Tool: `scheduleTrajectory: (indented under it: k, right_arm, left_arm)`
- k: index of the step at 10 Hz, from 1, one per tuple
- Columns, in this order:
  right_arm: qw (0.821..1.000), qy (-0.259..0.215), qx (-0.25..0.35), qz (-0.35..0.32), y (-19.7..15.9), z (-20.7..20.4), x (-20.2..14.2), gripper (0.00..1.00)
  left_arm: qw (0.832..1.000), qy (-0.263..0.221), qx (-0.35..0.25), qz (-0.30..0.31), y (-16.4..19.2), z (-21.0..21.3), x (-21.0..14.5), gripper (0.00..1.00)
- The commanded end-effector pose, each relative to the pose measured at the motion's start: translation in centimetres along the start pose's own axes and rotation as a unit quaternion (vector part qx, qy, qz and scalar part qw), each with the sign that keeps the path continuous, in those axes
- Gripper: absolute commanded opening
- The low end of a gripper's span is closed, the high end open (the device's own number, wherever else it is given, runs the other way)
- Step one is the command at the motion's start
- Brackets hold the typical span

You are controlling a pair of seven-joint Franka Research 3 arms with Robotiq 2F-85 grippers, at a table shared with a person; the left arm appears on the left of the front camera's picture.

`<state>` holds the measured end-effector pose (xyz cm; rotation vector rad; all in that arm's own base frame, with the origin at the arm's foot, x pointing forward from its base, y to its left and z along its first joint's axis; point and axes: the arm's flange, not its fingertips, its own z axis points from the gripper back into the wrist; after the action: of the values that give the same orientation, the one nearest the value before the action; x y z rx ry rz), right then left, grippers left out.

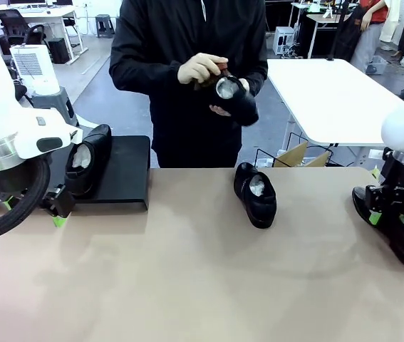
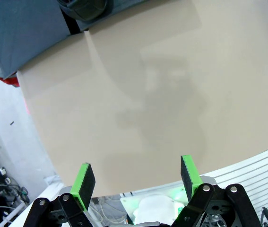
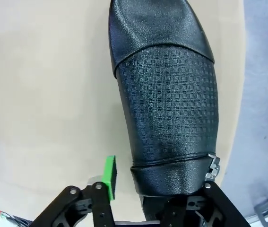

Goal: Organize the shoes by placing them on the stand.
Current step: Pick up one Shoe and place it in the middle of the table.

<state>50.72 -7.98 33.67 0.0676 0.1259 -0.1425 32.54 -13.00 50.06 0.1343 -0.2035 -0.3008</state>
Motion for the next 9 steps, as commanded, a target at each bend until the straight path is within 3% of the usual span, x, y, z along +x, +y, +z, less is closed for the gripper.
scheduleTrajectory:
  k: [1,6,7,9]
  right_arm:
    - [1.000,-0.013,-0.002,0.012,0.4,-0.3,0.7,0.00]
    - [1.000,-0.020,-0.006,0.014,0.2,0.1,0.1,0.00]
    - [1.000,-0.010,-0.002,-0.011,0.3,0.6,-0.1,0.00]
    - [0.996,-0.038,0.023,-0.073,0.8,3.2,-1.9,0.00]
  left_arm:
    - [1.000,-0.005,-0.007,0.007,0.0,-0.1,0.0,0.94]
    - [1.000,-0.005,-0.007,0.007,0.0,-0.1,0.0,0.94]
    - [1.000,-0.005,-0.007,0.007,0.0,-0.1,0.0,0.94]
    - [1.000,-0.005,-0.007,0.007,0.0,-0.1,0.0,0.94]
